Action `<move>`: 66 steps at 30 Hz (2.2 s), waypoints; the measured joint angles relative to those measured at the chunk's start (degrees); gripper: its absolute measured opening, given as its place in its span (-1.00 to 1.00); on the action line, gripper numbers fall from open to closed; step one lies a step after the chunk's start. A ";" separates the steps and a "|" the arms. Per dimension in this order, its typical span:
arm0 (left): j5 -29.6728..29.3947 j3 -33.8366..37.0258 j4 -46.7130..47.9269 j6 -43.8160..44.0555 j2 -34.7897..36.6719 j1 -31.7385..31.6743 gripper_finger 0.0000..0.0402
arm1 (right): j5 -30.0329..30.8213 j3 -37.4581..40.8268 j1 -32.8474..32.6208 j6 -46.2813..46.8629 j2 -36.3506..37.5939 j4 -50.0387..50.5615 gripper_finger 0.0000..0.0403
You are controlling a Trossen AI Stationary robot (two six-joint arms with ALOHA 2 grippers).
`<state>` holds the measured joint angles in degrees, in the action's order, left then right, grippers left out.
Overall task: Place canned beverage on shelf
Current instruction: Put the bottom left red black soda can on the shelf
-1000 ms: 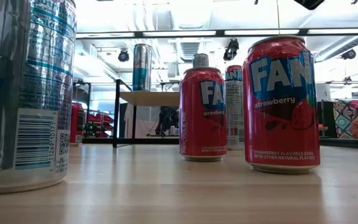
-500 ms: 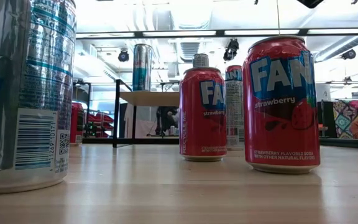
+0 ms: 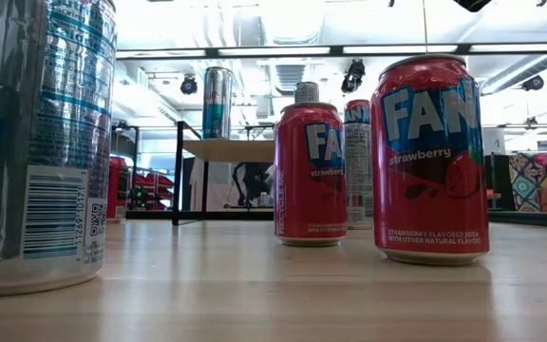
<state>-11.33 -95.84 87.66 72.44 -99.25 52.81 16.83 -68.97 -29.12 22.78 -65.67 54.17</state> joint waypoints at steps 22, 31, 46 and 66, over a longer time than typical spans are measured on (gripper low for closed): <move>-0.13 1.33 0.25 -10.69 -1.49 0.65 0.72 | 3.31 0.02 0.02 0.00 0.00 -2.18 -0.95; 0.23 12.39 -9.87 -10.86 4.84 0.57 0.59 | 3.34 0.02 0.04 0.22 0.00 -2.69 -0.95; 4.30 26.13 -19.72 -0.12 14.29 0.90 0.61 | 3.33 0.02 0.68 0.61 0.00 -5.25 -0.95; -1.62 21.66 -19.22 -5.79 13.40 0.77 0.62 | 7.40 0.02 1.05 -0.23 0.00 -7.19 -0.95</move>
<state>-12.96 -74.18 68.44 66.65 -85.85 53.58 24.23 -68.95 -28.08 22.56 -65.67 46.98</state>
